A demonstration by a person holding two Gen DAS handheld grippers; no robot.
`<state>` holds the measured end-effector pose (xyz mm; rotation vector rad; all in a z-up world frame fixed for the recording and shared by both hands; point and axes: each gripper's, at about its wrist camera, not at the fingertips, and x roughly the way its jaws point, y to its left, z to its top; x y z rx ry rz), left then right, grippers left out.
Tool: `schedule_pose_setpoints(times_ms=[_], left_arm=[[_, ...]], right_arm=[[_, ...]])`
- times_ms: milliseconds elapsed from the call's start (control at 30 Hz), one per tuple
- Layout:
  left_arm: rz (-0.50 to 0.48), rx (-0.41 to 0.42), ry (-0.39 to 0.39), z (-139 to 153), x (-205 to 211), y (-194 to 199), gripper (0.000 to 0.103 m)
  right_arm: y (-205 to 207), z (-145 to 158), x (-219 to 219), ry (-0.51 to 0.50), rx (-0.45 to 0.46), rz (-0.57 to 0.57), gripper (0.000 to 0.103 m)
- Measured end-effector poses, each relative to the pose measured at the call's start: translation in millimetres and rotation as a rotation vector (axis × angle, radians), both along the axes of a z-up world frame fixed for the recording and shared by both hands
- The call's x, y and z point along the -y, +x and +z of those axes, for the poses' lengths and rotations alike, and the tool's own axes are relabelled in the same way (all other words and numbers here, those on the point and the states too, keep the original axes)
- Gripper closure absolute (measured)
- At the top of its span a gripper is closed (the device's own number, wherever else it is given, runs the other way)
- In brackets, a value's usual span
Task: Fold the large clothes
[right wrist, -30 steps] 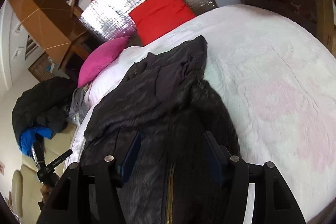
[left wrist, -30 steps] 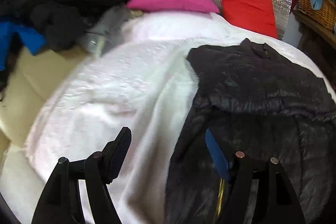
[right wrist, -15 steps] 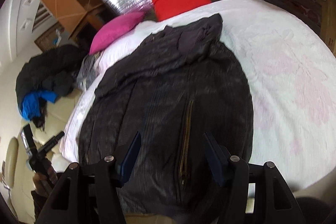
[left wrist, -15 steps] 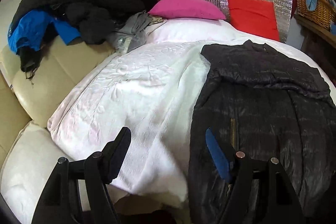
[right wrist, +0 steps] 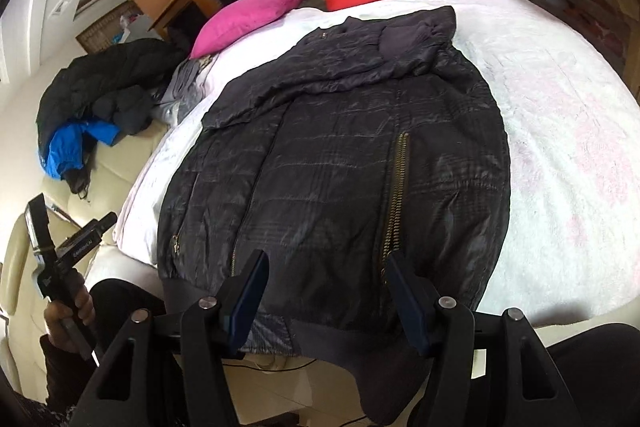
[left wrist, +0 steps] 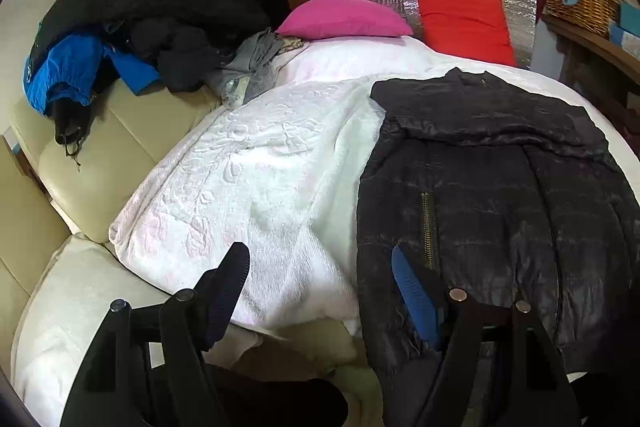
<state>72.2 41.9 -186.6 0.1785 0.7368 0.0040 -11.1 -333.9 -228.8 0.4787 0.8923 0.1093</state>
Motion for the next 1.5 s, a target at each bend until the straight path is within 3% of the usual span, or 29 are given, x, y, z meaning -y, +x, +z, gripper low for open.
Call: schedule_pose_setpoints(times_ms=[300, 533, 800, 1033, 1167, 1500], left_arm=[[-0.034, -0.028, 0.016, -2.6, 9.7, -15.6, 0.029], [-0.062, -0.092, 0.023, -14.7, 18.6, -21.9, 0.029], [-0.073, -0.323, -0.058, -59.0, 11.5, -23.2, 0.029], [-0.030, -0.539, -0.199, -104.6, -6.5, -17.8, 0.029], [-0.005, -0.601, -0.257, -118.6, -14.0, -15.9, 0.029], [-0.014, -0.715, -0.300, -155.1, -9.8, -12.3, 0.022]], right_arm=[[-10.6, 2.4, -5.8, 0.002, -0.004, 0.022, 0.038], [-18.4, -13.0, -10.5, -0.014, -0.067, 0.034, 0.038], [-24.5, -39.9, -8.4, -0.018, -0.177, 0.018, 0.038], [-22.9, -61.8, -2.2, -0.043, -0.277, -0.006, 0.038], [-28.7, -64.7, 1.3, -0.036, -0.291, -0.014, 0.038], [-50.1, -59.3, 35.0, -0.036, -0.294, -0.121, 0.038]])
